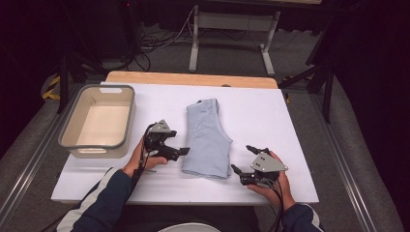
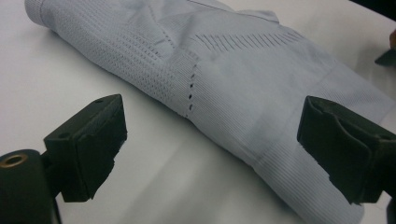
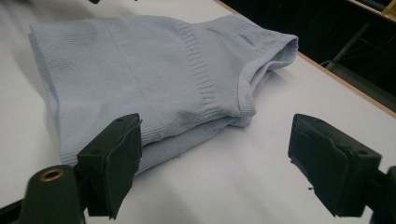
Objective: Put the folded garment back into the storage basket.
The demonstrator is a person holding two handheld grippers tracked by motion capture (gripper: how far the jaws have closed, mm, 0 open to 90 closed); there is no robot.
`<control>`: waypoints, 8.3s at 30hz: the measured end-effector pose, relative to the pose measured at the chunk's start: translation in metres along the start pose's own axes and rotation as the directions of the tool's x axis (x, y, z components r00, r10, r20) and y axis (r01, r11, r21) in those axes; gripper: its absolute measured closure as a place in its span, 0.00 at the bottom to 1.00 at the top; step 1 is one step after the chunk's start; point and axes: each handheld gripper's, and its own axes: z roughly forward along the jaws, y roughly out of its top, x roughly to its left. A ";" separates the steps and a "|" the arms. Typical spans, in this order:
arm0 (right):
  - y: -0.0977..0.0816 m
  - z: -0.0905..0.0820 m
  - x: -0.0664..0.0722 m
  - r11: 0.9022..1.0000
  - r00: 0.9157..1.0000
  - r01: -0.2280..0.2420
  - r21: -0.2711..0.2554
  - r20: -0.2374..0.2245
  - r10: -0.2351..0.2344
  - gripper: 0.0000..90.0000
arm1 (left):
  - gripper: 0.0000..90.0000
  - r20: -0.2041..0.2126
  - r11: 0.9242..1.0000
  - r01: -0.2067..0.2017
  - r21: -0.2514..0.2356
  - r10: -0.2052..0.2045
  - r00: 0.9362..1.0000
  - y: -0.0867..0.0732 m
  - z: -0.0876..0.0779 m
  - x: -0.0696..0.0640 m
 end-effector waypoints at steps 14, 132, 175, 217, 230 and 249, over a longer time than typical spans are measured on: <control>-0.001 0.002 0.000 1.000 1.000 -0.002 0.013 -0.014 0.002 0.21 | 0.10 0.062 0.986 0.128 0.104 -0.134 0.989 0.009 0.045 0.012; -0.002 -0.012 -0.015 0.996 0.997 -0.061 -0.059 0.046 0.063 0.21 | 0.83 0.010 0.959 -0.061 -0.278 0.066 0.998 0.044 -0.043 -0.023; -0.001 -0.012 -0.014 0.997 0.998 -0.048 -0.054 0.045 0.051 0.21 | 0.82 -0.056 0.931 -0.053 -0.360 0.035 0.998 0.044 -0.096 -0.004; -0.001 -0.012 -0.014 0.997 0.998 -0.049 -0.059 0.045 0.052 0.20 | 0.82 -0.124 0.907 -0.046 -0.419 -0.007 0.992 0.036 -0.141 0.015; 0.000 -0.010 -0.011 0.998 0.998 -0.043 -0.051 0.044 0.045 0.20 | 0.82 -0.214 0.907 -0.057 -0.418 -0.037 0.976 0.035 -0.193 0.030; -0.002 -0.007 -0.010 0.998 0.998 -0.045 -0.034 0.041 0.046 0.20 | 0.82 -0.288 0.934 0.028 -0.357 -0.139 0.947 0.011 -0.226 0.073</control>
